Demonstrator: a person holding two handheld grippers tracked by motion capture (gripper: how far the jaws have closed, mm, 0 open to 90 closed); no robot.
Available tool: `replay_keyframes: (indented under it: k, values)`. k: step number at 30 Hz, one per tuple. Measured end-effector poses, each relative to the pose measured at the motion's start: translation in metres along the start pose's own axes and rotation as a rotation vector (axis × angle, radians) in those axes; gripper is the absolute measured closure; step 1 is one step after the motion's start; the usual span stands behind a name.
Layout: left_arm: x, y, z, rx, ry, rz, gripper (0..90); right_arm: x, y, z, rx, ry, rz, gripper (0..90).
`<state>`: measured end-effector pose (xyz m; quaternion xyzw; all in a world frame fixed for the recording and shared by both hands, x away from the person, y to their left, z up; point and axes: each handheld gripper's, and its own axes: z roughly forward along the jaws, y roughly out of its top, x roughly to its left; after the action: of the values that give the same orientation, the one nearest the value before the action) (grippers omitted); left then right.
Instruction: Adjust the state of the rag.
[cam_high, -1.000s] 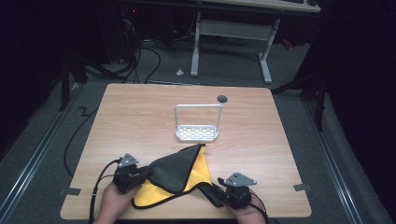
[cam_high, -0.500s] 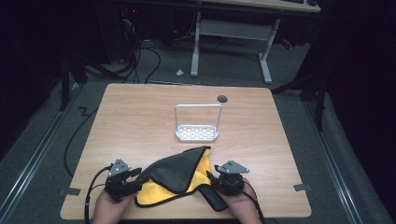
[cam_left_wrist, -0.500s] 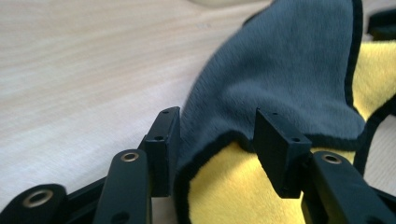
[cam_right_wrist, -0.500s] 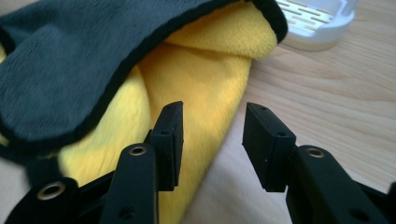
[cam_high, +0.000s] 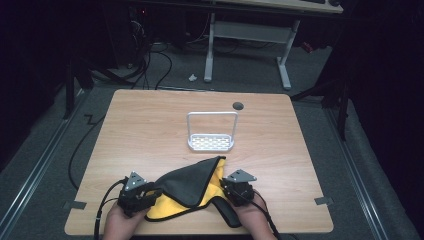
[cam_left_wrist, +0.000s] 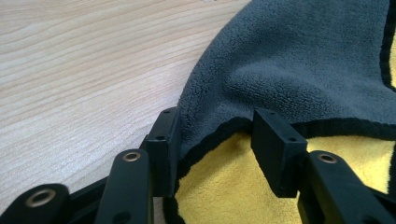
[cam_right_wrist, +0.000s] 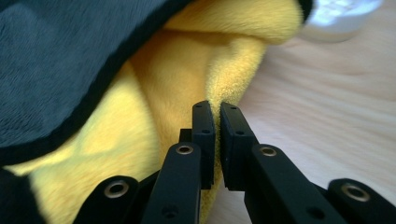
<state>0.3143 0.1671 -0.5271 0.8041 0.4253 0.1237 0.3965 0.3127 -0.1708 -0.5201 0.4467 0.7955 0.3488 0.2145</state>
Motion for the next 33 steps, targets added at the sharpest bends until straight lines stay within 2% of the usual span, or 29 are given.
replay_keyframes:
  k: [5, 8, 10, 15, 20, 21, 23, 25, 26, 28, 31, 32, 33]
  values:
    - [-0.007, 0.002, 0.006, 0.002, -0.012, 0.042, 53.9, -0.025, 0.010, -0.046, -0.151, -0.078, 0.059, 84.5]
    - [-0.009, 0.003, 0.009, 0.014, 0.033, 0.082, 54.5, -0.032, 0.011, -0.062, -0.198, -0.126, 0.064, 78.1]
    - [-0.003, 0.003, 0.009, 0.015, 0.034, 0.062, 54.1, -0.038, 0.010, -0.068, -0.213, -0.133, 0.074, 76.1]
    - [0.011, 0.002, 0.005, 0.006, 0.045, 0.004, 54.0, -0.051, 0.000, -0.064, -0.181, -0.153, 0.104, 74.5]
    - [0.012, 0.003, -0.003, -0.017, 0.052, 0.000, 54.2, -0.061, -0.007, -0.056, -0.134, -0.172, 0.108, 72.2]
    - [0.009, 0.005, -0.008, -0.038, 0.034, -0.005, 54.1, -0.069, -0.011, -0.054, -0.125, -0.179, 0.128, 71.3]
    - [0.004, 0.006, -0.011, -0.044, 0.007, 0.005, 53.3, -0.077, -0.018, -0.049, -0.104, -0.154, 0.176, 66.6]
    - [0.000, 0.006, -0.011, -0.047, 0.002, 0.018, 52.6, -0.081, -0.023, -0.044, -0.087, -0.111, 0.222, 61.5]
    - [-0.006, 0.006, -0.009, -0.035, -0.004, 0.042, 52.4, -0.080, -0.024, -0.041, -0.076, -0.098, 0.237, 59.0]
    - [-0.009, 0.005, -0.004, -0.022, -0.012, 0.047, 52.2, -0.079, -0.025, -0.035, -0.057, -0.073, 0.246, 56.4]
    - [-0.011, 0.004, 0.002, -0.005, -0.003, 0.060, 52.5, -0.075, -0.025, -0.028, -0.029, -0.080, 0.233, 59.1]
    - [-0.011, 0.003, 0.006, 0.008, 0.004, 0.067, 52.6, -0.072, -0.025, -0.021, 0.011, -0.085, 0.220, 69.4]
    - [-0.011, 0.003, 0.006, 0.008, 0.004, 0.067, 52.8, -0.070, -0.025, -0.020, 0.024, -0.089, 0.212, 78.9]
